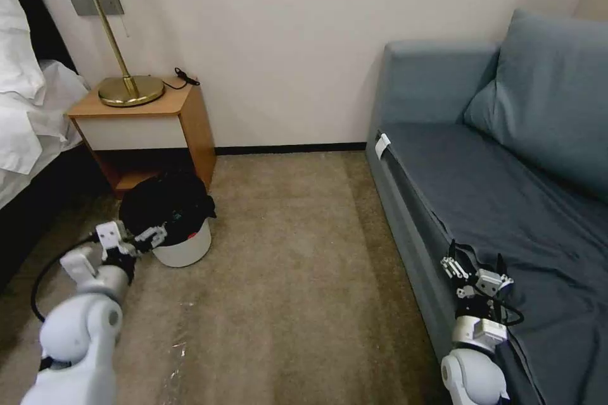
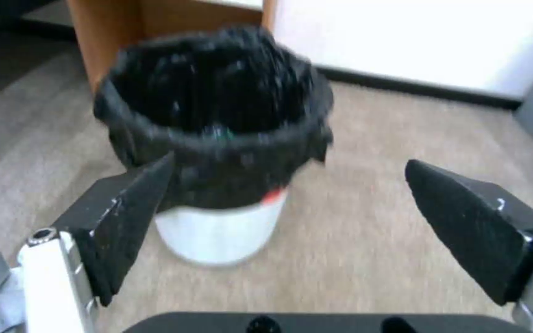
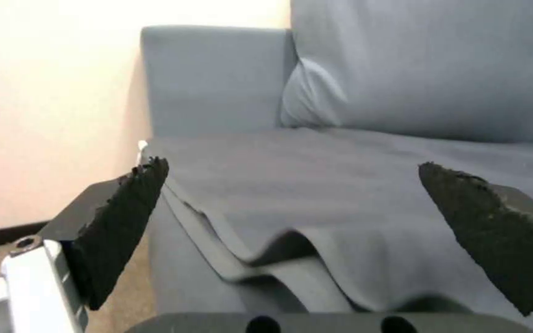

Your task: Pick up the trash bin, then pick up the garbage on the floor and place it into the trash bin.

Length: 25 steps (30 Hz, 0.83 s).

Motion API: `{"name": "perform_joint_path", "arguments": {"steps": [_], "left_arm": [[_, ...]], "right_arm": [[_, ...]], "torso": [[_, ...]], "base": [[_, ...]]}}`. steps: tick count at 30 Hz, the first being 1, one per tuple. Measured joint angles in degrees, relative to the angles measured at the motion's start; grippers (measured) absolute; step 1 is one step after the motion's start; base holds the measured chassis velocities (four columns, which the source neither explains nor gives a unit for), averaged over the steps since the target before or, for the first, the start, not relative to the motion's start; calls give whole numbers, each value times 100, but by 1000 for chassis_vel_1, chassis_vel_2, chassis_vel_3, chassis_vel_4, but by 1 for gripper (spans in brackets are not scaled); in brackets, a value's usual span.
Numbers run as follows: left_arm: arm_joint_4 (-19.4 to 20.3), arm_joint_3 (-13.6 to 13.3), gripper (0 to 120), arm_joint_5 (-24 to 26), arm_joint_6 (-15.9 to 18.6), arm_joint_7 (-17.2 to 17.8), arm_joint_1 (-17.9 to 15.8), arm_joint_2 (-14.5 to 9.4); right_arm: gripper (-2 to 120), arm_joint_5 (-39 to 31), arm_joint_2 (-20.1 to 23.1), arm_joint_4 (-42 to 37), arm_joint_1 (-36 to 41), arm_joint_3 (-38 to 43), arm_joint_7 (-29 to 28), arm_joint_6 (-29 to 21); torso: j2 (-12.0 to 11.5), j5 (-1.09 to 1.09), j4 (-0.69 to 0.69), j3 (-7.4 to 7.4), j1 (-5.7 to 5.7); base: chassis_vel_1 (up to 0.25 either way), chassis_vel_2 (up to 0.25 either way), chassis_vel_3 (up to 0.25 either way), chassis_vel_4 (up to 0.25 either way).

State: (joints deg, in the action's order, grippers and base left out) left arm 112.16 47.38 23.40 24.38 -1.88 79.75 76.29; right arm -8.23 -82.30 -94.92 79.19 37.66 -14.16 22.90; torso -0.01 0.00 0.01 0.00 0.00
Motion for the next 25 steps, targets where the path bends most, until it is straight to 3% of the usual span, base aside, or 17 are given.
{"name": "perform_joint_path", "arguments": {"steps": [2,6,8,9,11,12,14,15,18,19,21,25], "left_arm": [[47,-42,100,-116,-141,-144,236,-12],[91,-45,100,-259,-266,-423,371,-19],[104,-23,98,-409,-441,-849,451,-24],[104,-23,98,-409,-441,-849,451,-24],[34,25,95,-614,-782,-1377,460,-14],[34,25,95,-614,-782,-1377,460,-14],[-267,-2,95,-595,-1494,-1742,406,28],[-267,-2,95,-595,-1494,-1742,406,28],[-735,-155,94,-503,-2558,-1558,369,92],[-735,-155,94,-503,-2558,-1558,369,92],[-1060,-205,94,-505,-3114,-1344,339,133],[-1288,-210,94,-441,-3459,-1277,272,147]], "right_arm": [[100,48,-2,-59,-34,-26,7,-22],[100,104,-33,-95,-71,-41,38,-23],[100,161,-85,-106,-93,-34,168,7],[100,161,-85,-106,-93,-34,168,7],[100,304,-139,-50,-100,44,426,200],[100,304,-139,-50,-100,44,426,200],[100,359,-155,66,-100,62,662,396],[100,359,-155,66,-100,62,662,396],[100,256,-123,205,-123,34,874,516],[100,256,-123,205,-123,34,874,516],[100,257,-96,295,-204,53,1000,619],[100,305,-79,357,-256,66,1124,693]], "torso": [[0,0,0,0,0],[0,0,-1,0,0],[1,0,0,0,0],[1,0,0,0,0],[1,1,-1,-1,0],[1,1,-1,-1,0],[1,1,-1,-1,0],[1,1,-1,-1,0],[1,0,-2,-1,0],[1,0,-2,-1,0],[1,-2,-1,-1,0],[1,0,0,0,0]], "base": [[0,0,0,0],[0,0,0,0],[0,0,0,0],[0,0,0,0],[0,0,0,0],[0,0,0,0],[0,0,0,0],[0,0,0,0],[0,0,0,0],[0,0,0,0],[0,0,0,0],[0,0,0,0]]}}
